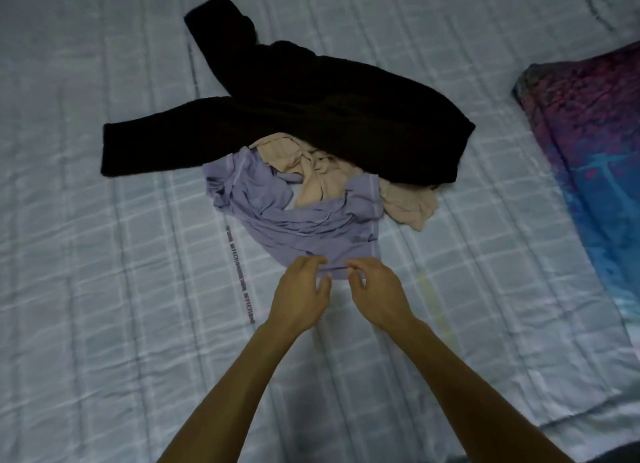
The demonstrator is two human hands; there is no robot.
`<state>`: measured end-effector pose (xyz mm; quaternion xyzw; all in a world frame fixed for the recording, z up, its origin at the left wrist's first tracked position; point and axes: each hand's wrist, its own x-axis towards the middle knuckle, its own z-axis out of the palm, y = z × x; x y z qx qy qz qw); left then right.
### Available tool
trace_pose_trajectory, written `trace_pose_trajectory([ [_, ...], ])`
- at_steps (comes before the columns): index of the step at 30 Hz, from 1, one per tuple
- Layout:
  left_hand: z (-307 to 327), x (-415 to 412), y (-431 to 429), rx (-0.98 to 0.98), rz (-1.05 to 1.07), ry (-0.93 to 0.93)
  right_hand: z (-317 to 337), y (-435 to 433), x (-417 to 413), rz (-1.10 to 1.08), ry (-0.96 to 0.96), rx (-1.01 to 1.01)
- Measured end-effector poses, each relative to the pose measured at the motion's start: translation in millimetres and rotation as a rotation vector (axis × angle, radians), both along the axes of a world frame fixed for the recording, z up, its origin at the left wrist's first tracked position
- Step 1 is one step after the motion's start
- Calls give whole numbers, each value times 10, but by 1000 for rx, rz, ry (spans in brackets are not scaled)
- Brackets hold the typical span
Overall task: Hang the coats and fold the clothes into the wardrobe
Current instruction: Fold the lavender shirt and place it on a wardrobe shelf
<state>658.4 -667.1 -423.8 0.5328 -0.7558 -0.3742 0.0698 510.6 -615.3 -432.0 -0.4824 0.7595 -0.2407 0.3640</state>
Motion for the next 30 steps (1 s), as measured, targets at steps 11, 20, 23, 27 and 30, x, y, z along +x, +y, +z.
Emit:
trace_pose_trajectory([
  [11, -1151, -691, -506, -125, -314, -195, -885, -213, -307, -89, 82, 167],
  [20, -1201, -449, -597, 132, -229, -26, -924, -231, -221, -31, 76, 83],
  [23, -849, -301, -666, 144, -205, 76, -763, -258, -124, 1, 45, 28],
  [27, -158, -133, -749, 85, -213, 174, -365, -482, 30, 36, -8, 22],
  [30, 347, 55, -781, -8, -205, 199, -36, -611, 175, 69, -145, -8],
])
